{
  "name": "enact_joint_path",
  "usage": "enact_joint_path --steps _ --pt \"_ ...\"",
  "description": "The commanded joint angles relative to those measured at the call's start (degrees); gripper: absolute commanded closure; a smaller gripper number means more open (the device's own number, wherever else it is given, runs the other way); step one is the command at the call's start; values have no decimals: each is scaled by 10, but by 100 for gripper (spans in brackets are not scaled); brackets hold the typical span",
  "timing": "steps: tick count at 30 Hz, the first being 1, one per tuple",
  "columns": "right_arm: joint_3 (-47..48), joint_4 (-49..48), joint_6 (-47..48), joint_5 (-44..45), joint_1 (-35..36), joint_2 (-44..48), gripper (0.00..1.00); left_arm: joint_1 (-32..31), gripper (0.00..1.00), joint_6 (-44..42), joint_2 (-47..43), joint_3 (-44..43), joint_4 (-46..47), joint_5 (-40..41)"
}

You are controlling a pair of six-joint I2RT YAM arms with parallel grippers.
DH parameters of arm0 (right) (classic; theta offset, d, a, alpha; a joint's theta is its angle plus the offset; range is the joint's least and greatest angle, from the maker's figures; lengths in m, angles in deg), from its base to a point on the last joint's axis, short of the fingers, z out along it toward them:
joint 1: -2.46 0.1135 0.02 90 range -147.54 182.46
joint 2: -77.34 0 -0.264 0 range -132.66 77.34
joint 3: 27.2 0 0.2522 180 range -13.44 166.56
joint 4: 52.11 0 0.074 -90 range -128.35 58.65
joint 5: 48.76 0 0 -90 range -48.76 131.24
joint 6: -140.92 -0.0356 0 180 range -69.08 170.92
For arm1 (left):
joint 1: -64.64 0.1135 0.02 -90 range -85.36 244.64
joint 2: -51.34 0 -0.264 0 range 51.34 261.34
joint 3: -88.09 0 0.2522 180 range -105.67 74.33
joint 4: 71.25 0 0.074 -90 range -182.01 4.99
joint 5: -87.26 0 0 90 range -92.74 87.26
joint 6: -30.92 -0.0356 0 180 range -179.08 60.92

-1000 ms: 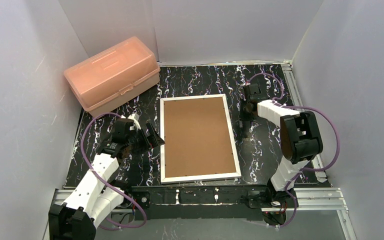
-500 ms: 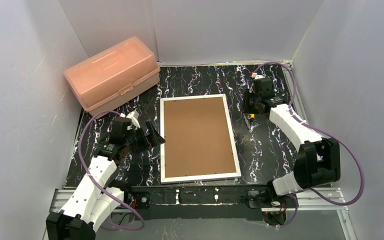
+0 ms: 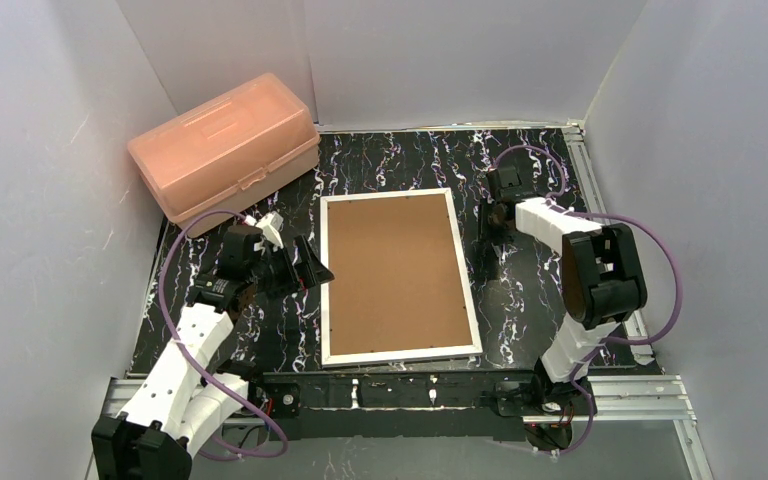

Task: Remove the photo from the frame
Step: Pick up the screwdriver from the center of the board.

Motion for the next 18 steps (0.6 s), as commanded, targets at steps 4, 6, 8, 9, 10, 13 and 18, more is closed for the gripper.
enact_joint_path --steps 4,6,8,9,10,13,18 --pt "36 -3 0 38 0 -11 53 -2 3 -41 0 -46 -37 -44" --pt "37 -2 5 28 -1 -1 52 -2 3 -52 1 -63 -51 -45" --pt "41 1 9 21 -1 6 51 -2 3 -65 2 -77 -61 -41" --pt "46 4 11 21 -1 9 51 -1 3 -70 2 -80 -64 -39" --pt "50 7 14 23 -1 10 51 -2 3 -74 4 -81 -64 -36" --pt "63 17 18 35 -3 3 52 -2 3 -83 9 -78 -62 -34" --pt "72 27 20 45 -7 -16 52 -2 3 -90 7 -63 -58 -37"
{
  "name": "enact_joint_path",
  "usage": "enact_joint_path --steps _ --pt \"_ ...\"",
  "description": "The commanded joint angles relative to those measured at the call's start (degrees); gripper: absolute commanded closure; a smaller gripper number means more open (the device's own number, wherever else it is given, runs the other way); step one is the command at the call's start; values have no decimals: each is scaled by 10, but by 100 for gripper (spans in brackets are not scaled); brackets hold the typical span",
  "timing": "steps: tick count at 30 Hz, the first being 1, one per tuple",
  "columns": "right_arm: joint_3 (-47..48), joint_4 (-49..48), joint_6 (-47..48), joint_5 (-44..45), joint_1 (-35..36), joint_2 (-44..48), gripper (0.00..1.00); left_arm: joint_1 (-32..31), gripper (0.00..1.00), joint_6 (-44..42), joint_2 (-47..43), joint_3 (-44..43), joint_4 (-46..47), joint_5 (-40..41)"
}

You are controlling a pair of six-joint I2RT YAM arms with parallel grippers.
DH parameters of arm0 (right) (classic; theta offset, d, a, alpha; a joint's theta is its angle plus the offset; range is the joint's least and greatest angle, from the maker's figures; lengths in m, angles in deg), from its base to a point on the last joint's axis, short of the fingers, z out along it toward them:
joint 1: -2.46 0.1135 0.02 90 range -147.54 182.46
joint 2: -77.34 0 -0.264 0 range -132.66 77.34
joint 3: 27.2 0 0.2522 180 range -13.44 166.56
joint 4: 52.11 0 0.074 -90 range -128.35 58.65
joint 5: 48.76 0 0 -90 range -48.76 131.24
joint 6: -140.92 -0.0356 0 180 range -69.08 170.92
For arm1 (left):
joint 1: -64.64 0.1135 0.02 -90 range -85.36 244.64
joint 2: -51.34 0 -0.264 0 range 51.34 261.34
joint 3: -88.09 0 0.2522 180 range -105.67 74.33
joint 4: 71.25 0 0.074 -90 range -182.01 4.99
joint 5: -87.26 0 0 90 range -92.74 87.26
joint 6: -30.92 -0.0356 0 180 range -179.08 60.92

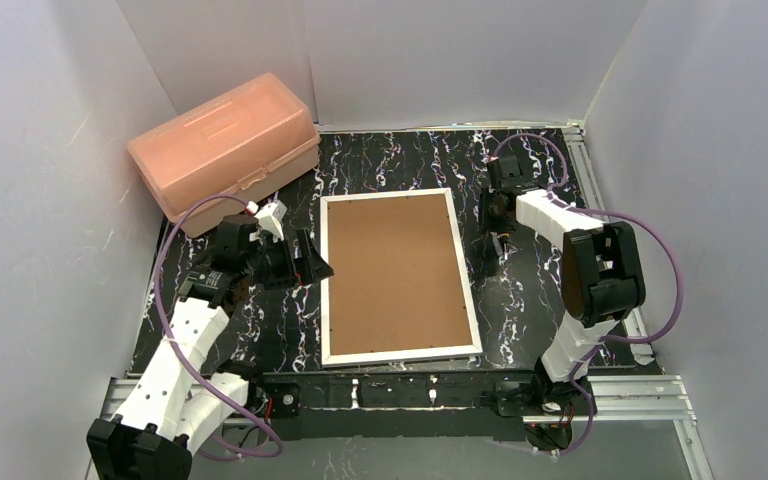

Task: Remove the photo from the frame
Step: Pick up the screwdriver from the center of the board.

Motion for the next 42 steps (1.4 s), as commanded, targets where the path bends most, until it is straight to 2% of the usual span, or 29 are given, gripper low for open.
enact_joint_path --steps 1,6,11,17,20,25,28,32,34,39,42 --pt "22 12 8 20 -5 -2 52 -2 3 -22 -5 8 -14 -13" --pt "16 17 15 51 -7 -17 54 -2 3 -25 -11 13 -14 -16" --pt "9 15 11 37 -8 -41 56 -2 3 -28 -11 15 -13 -17" --pt "2 15 7 7 -8 -41 72 -2 3 -30 -10 15 -12 -18" --pt "9 28 13 -1 -8 -32 87 -2 3 -29 -8 16 -10 -21" --pt "18 51 23 -30 -8 16 95 -2 3 -28 -13 17 -10 -26" --pt "24 56 37 -107 -7 66 97 -2 3 -26 -13 20 -5 -32" --pt "21 32 59 -272 3 127 99 -1 3 -28 -23 27 11 -58" --pt "13 10 60 -327 25 150 99 -2 3 -26 -35 35 23 -68" --pt "-18 -63 59 -381 129 177 99 -1 3 -14 -48 44 45 -91" --pt "-45 -131 38 -387 184 187 99 -2 8 19 -37 44 74 -132"
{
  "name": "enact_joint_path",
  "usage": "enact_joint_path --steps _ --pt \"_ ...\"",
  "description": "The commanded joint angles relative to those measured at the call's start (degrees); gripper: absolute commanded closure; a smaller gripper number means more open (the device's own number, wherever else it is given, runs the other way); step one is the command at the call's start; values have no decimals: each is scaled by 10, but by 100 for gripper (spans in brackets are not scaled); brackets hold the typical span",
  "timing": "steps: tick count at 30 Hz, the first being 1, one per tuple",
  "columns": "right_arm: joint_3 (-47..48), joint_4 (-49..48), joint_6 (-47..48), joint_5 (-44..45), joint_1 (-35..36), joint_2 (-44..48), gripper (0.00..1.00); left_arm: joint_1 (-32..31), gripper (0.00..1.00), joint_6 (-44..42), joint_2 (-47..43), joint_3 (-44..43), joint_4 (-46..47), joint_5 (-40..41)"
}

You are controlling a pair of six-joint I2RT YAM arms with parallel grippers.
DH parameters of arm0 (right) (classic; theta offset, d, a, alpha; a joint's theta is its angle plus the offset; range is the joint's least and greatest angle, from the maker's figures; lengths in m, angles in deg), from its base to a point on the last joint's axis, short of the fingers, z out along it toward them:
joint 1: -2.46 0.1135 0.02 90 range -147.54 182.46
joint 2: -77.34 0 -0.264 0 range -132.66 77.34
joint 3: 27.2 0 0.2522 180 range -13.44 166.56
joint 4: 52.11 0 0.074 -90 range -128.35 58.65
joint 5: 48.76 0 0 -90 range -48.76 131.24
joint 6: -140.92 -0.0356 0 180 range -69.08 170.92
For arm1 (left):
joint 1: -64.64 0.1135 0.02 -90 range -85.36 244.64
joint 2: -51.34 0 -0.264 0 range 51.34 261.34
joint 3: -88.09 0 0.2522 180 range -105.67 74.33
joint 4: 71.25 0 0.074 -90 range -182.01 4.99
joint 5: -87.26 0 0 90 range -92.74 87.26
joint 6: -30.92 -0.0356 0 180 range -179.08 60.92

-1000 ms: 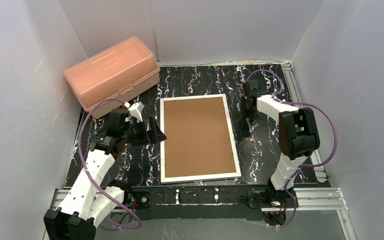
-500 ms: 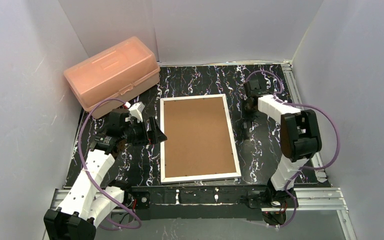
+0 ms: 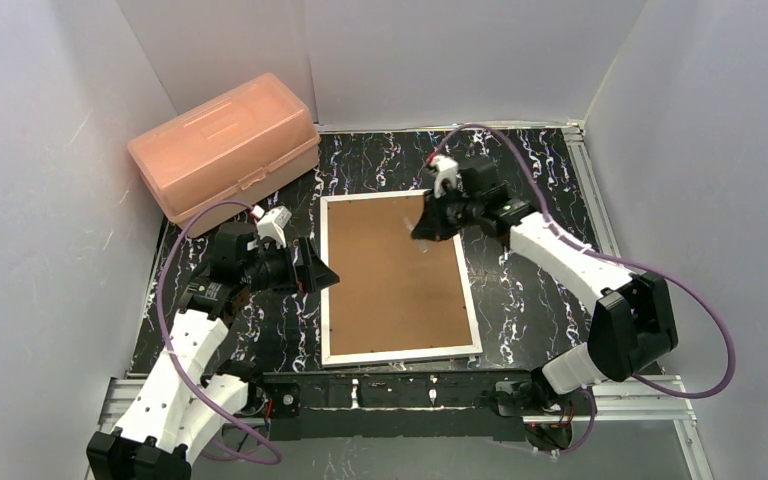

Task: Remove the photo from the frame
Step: Pick up the screwdriver from the center of the board.

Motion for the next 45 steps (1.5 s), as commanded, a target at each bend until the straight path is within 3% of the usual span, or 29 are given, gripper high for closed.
enact_joint_path --steps 1,5,10,15,23,39,45 --pt "-42 -117 -21 -63 81 21 99 -2 11 54 7 2 52 -81" --pt "-55 -180 -38 -50 127 27 99 -2 24 116 27 -5 104 -115" --pt "-38 -170 -11 -46 163 19 99 -1 39 167 45 -20 143 -117" --pt "-38 -163 15 -58 182 22 99 0 52 218 102 -46 184 -182" --pt "-36 -124 66 -57 202 39 99 26 47 308 168 -64 227 -237" --pt "-7 -37 158 6 234 62 99 35 65 310 220 -97 172 -268" --pt "-5 -35 163 9 237 55 99 34 69 270 242 -110 121 -271"
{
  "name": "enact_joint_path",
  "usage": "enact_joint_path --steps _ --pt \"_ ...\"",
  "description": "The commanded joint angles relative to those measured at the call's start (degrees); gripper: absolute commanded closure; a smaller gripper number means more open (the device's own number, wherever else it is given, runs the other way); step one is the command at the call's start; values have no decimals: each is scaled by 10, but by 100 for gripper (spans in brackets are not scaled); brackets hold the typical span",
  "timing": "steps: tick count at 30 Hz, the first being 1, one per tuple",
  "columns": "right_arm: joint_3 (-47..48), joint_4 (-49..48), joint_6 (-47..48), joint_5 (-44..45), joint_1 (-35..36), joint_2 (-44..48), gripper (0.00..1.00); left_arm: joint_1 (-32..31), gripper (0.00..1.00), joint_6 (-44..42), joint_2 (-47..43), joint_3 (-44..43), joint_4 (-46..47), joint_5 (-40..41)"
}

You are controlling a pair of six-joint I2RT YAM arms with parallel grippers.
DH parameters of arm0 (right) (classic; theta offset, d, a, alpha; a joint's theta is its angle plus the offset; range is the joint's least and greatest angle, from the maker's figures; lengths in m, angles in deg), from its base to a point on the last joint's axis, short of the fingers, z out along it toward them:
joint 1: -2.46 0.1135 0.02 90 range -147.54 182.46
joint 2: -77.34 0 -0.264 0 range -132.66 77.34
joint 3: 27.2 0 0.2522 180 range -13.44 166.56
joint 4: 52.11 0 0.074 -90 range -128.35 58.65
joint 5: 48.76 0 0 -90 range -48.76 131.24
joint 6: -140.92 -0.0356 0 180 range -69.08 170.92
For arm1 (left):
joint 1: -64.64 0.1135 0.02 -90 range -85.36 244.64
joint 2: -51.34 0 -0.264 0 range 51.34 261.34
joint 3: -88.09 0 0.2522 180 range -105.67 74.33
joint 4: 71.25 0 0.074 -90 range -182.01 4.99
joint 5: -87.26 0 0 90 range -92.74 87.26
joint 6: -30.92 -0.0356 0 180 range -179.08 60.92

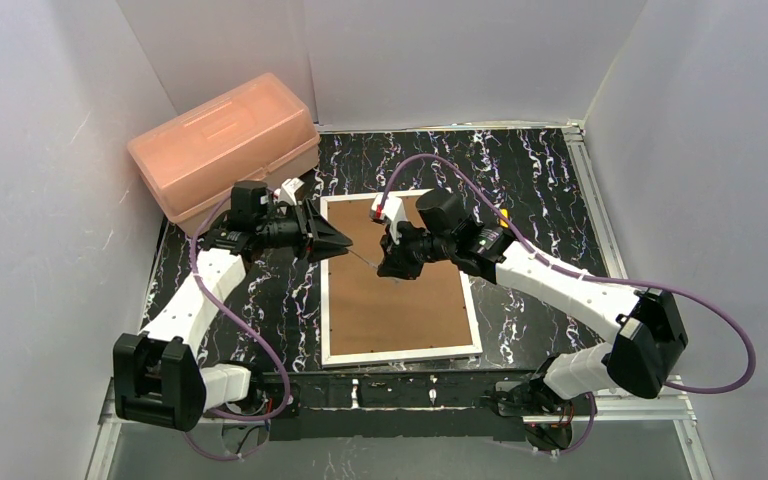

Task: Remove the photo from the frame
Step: Pick up the screwdriver from the center of the board.

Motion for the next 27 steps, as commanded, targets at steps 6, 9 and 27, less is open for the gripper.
enact_joint_path --steps 6,9,27 --pt "25 1 18 6 8 -2 99 1 74 -52 19 -30 -70 -21" --pt "25 -1 18 5 9 -4 99 1 78 -55 21 -30 -73 -20" --pt "31 -2 19 5 20 -23 97 -10 100 -76 33 -25 -99 -21"
